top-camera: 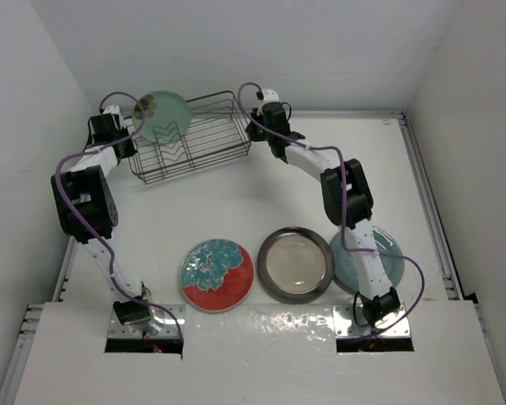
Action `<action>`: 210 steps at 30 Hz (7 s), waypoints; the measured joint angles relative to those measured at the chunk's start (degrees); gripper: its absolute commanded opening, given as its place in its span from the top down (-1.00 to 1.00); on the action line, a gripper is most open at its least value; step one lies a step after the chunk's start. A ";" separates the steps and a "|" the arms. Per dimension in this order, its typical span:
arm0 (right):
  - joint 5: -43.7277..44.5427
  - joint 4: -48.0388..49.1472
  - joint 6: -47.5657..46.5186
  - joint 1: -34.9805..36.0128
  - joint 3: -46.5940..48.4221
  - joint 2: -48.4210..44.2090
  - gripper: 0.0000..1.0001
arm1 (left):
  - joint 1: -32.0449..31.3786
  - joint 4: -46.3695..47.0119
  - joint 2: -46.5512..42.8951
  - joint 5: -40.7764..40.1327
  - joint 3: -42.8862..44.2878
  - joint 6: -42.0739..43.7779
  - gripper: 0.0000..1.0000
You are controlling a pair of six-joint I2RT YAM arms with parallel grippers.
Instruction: Load the plates into the dish rack
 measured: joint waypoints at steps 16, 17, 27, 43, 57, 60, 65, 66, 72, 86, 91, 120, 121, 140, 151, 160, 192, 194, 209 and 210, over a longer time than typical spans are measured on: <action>2.34 5.64 -2.71 2.49 -21.81 -13.55 1.00 | 0.79 -2.54 -10.93 2.16 -12.79 2.10 0.73; 2.34 5.77 -2.71 2.51 -22.03 -13.70 0.94 | 0.79 -2.56 -11.28 2.03 -13.14 2.23 0.51; -4.42 2.03 -6.84 5.68 -22.93 -16.61 -0.98 | 0.00 -6.97 -14.14 -1.22 -10.73 5.51 -0.90; -3.96 -6.47 -18.56 2.75 -38.66 -54.47 -0.98 | -17.59 -28.98 -30.91 26.32 6.64 33.79 -0.70; 2.14 -17.20 -18.78 2.49 -71.89 -74.97 -0.98 | -43.06 -47.80 -18.71 19.52 -14.05 48.52 -1.00; 3.65 -17.92 -18.27 2.49 -74.36 -80.02 -0.98 | -43.34 -46.38 -16.81 19.08 -15.98 50.21 -0.98; 4.83 -17.97 -17.88 2.47 -76.26 -84.80 -0.98 | -43.63 -44.78 -14.75 17.42 -20.31 52.35 -0.88; 4.92 -18.05 -17.88 2.47 -76.28 -85.02 -0.98 | -43.63 -44.48 -14.14 17.07 -20.85 52.59 -0.85; 4.46 -18.40 -17.88 2.47 -76.28 -84.80 -0.98 | -43.63 -43.01 -13.33 16.74 -21.68 54.14 -0.52; 4.07 -17.92 -17.90 2.47 -76.28 -84.50 -0.98 | -42.56 -45.59 -14.19 21.94 -22.73 53.51 1.00; 4.09 -17.38 -17.97 2.47 -76.26 -83.34 -0.98 | -42.62 -48.37 -15.08 20.74 -21.49 54.84 1.00; 0.76 -12.52 -18.78 2.47 -74.93 -77.20 -0.98 | -42.23 -56.65 -27.21 13.35 -3.69 56.76 1.00; 0.76 -12.39 -18.78 2.47 -74.93 -77.24 -0.98 | -42.23 -56.54 -27.21 13.20 -3.15 56.74 1.00; 0.68 -9.09 -17.42 2.47 -74.95 -77.09 -0.98 | -41.94 -55.39 -26.91 12.20 12.61 54.62 1.00; 0.24 -9.05 -15.93 2.45 -74.38 -77.02 -0.98 | -41.97 -61.11 -18.40 10.40 35.71 55.74 1.00; -1.75 -8.20 -15.93 2.47 -71.06 -76.46 -0.98 | -37.94 -56.98 -16.50 5.05 42.84 62.64 1.00; -9.90 -4.35 -14.95 2.45 -58.40 -56.46 -0.98 | -10.29 -43.12 -11.19 17.57 33.42 75.89 1.00; -9.92 -4.79 -14.97 2.45 -57.29 -55.71 -0.98 | -10.14 -43.12 -10.40 18.25 32.83 76.17 1.00; -10.29 -7.45 -14.64 2.45 -56.17 -54.99 -0.98 | -10.08 -40.15 -5.33 23.12 32.37 76.19 1.00; -10.27 -7.63 -14.51 2.45 -56.17 -54.99 -0.98 | -10.05 -40.15 -5.27 23.19 32.37 76.26 1.00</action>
